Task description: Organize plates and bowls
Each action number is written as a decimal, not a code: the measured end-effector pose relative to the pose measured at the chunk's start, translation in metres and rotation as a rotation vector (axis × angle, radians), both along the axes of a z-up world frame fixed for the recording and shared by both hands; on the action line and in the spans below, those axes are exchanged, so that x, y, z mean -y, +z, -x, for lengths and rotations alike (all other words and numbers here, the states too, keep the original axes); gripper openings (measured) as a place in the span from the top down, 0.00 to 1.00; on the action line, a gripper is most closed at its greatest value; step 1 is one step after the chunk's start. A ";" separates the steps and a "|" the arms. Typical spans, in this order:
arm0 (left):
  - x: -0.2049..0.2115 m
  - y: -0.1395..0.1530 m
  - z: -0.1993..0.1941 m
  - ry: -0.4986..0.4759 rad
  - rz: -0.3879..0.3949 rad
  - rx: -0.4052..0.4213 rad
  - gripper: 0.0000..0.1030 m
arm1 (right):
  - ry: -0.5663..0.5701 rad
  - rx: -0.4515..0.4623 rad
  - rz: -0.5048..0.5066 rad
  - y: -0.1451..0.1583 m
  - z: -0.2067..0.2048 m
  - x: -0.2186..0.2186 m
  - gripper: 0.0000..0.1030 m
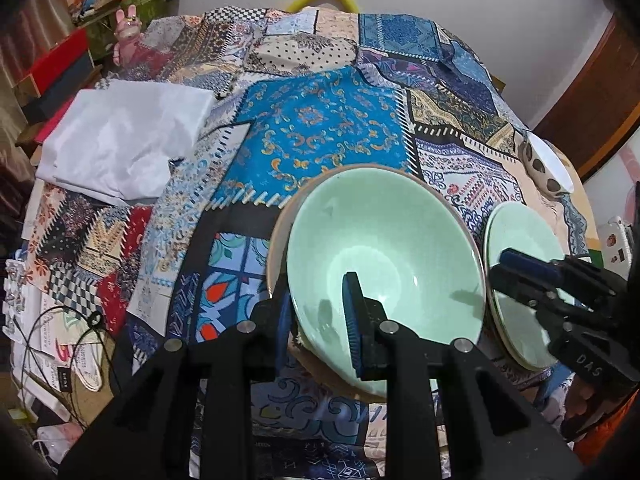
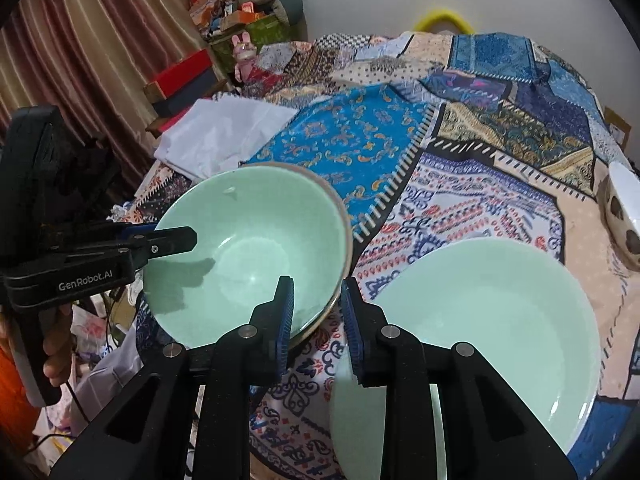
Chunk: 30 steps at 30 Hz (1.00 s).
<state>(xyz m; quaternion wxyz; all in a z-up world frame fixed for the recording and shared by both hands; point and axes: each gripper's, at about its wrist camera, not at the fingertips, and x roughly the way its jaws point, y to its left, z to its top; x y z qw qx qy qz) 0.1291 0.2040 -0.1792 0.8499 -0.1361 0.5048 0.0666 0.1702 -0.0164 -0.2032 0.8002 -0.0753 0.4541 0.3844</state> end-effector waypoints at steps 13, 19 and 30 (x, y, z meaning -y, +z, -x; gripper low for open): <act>0.023 0.062 -0.014 -0.014 -0.077 0.122 0.77 | -0.116 0.083 -0.055 0.036 -0.023 0.066 0.77; 0.063 0.083 -0.036 -0.079 -0.074 0.164 0.71 | -0.215 0.141 -0.057 0.055 -0.043 0.116 0.76; 0.149 0.098 -0.106 -0.202 -0.064 0.205 0.47 | -0.428 0.177 -0.018 0.057 -0.096 0.226 0.74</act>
